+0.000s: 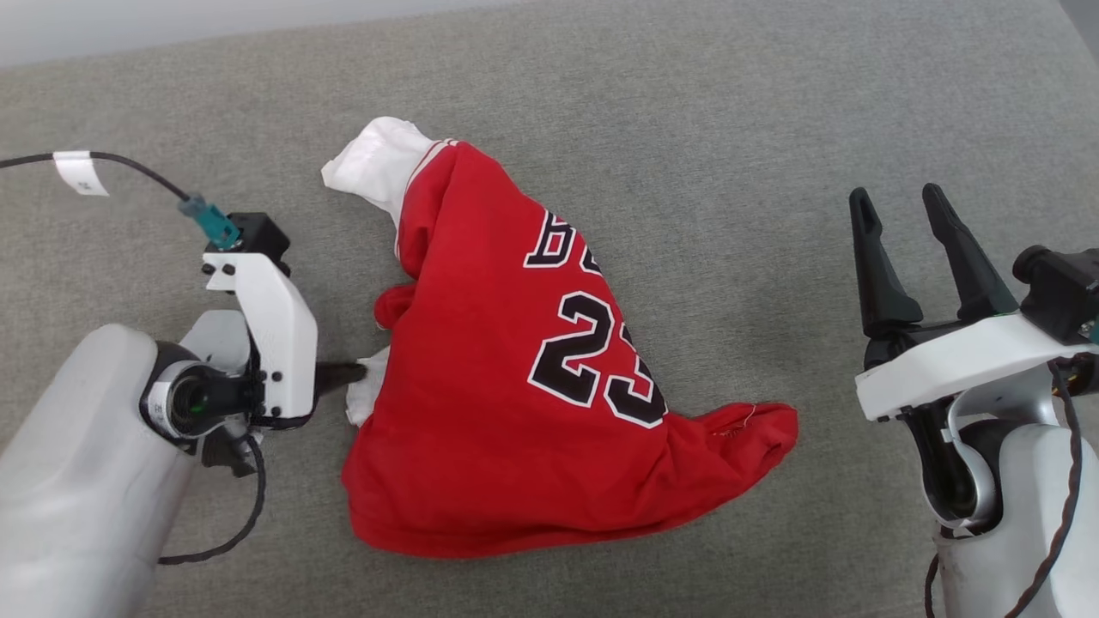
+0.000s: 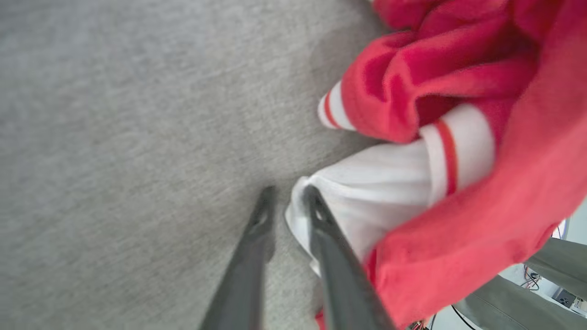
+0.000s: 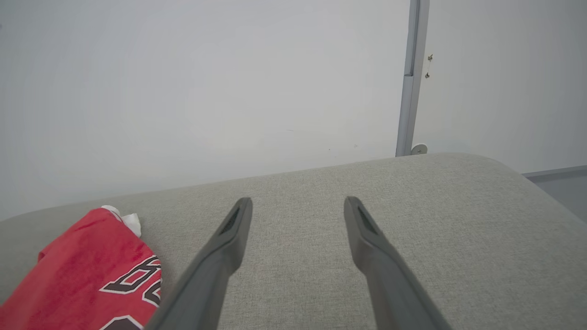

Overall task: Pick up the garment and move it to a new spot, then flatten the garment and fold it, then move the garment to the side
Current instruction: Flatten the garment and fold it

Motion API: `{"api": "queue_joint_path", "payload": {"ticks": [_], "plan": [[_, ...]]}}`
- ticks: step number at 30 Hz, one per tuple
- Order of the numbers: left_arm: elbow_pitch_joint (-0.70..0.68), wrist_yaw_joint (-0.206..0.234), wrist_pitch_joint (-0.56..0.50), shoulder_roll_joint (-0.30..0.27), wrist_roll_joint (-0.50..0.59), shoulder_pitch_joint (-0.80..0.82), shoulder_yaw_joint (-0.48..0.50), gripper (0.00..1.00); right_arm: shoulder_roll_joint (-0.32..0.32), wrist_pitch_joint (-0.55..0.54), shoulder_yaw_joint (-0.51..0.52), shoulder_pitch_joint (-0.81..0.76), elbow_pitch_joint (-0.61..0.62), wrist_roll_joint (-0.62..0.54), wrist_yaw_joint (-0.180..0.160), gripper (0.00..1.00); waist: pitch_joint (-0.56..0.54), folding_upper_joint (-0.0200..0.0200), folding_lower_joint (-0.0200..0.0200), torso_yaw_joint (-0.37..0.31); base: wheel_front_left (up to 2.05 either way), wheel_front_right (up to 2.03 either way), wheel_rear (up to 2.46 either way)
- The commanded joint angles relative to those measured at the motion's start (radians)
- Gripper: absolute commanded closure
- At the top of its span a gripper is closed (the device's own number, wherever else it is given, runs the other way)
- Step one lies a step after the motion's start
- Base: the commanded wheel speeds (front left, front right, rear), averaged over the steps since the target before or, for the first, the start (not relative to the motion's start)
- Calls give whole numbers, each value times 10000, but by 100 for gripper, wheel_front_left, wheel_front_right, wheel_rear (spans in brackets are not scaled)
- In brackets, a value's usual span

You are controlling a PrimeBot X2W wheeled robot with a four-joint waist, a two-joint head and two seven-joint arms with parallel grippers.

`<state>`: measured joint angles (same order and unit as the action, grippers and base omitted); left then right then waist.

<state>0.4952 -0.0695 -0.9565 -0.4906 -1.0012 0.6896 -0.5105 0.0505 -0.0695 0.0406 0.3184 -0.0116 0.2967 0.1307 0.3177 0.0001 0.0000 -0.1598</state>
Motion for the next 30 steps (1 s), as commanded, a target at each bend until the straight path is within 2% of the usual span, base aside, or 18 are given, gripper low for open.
{"api": "queue_joint_path", "payload": {"ticks": [1, 7, 15, 21, 30], "plan": [[317, 117, -160, 182, -106, -538, -184, 100, -1, 70, 48, 107, -14, -45, 1, 0, -25, -1, 0, 63, 0, 0, 0], [100, 208, -46, -61, -252, -238, 142, 100, -1, 86, 99, 85, -36, -86, 1, 0, -130, -1, 0, 227, 0, 0, 0], [-876, 410, 180, -590, -360, -238, 653, 100, 2, 40, 166, -80, -40, -129, 1, 0, -443, -1, 0, 562, 0, 0, 0], [-1888, 724, 470, -1287, -379, -593, 1170, 100, -1, -5, 200, -201, -32, -166, 1, 0, -675, -1, 0, 760, 0, 0, 0], [-2884, 1292, 1113, -2759, 438, -1531, 1664, 100, -1, -91, 208, -390, 44, -154, 1, 0, -863, -1, 0, 855, 0, 0, 0]]}}
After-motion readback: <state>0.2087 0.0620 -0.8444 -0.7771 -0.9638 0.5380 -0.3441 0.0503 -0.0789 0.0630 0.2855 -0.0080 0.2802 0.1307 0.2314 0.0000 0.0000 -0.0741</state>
